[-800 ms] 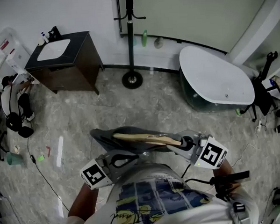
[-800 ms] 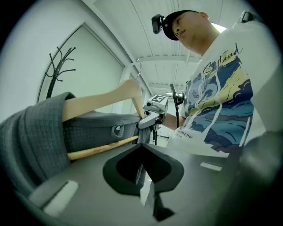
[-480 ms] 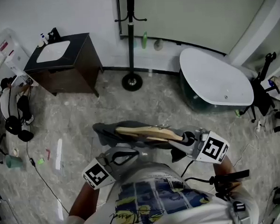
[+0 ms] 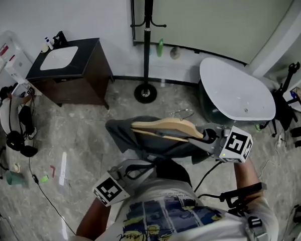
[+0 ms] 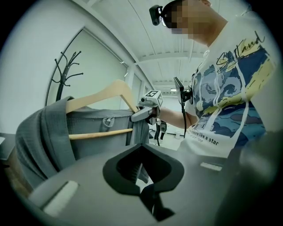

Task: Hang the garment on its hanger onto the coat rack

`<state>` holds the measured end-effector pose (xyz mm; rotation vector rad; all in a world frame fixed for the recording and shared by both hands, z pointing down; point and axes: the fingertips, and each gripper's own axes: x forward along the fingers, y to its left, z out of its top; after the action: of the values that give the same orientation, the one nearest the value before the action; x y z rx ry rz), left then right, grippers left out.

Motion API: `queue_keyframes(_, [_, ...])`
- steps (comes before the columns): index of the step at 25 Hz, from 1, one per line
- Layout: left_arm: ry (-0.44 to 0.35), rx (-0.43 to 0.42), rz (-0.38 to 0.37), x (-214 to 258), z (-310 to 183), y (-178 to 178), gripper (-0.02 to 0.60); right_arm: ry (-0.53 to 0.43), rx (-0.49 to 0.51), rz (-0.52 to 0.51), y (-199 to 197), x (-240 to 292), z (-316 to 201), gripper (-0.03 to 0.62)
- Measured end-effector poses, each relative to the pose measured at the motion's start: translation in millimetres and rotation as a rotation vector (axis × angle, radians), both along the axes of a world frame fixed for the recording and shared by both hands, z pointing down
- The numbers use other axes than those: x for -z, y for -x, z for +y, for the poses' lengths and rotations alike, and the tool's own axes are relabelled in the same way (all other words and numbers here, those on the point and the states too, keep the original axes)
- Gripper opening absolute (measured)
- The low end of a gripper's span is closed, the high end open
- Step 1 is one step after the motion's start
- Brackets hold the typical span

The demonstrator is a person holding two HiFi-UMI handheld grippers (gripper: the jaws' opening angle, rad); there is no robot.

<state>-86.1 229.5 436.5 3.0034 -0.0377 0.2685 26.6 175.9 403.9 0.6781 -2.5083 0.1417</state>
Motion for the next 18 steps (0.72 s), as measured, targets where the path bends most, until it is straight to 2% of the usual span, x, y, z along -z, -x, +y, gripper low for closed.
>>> queue_keyframes(4, [-0.016, 0.016, -0.009, -0.1, -39.0, -6.8, 0.003, -0.012, 0.033, -0.001, -8.3, 10.6, -52.8, 0.006])
queue_keyframes(7, [-0.007, 0.042, 0.017, 0.4, -72.4, -17.0, 0.003, -0.016, 0.064, -0.004, -18.1, 16.6, -93.1, 0.006])
queue_keyframes(18, [-0.061, 0.144, 0.014, 42.5, -247.4, -92.0, 0.003, -0.089, 0.191, 0.005, -89.3, 104.6, -312.0, 0.006])
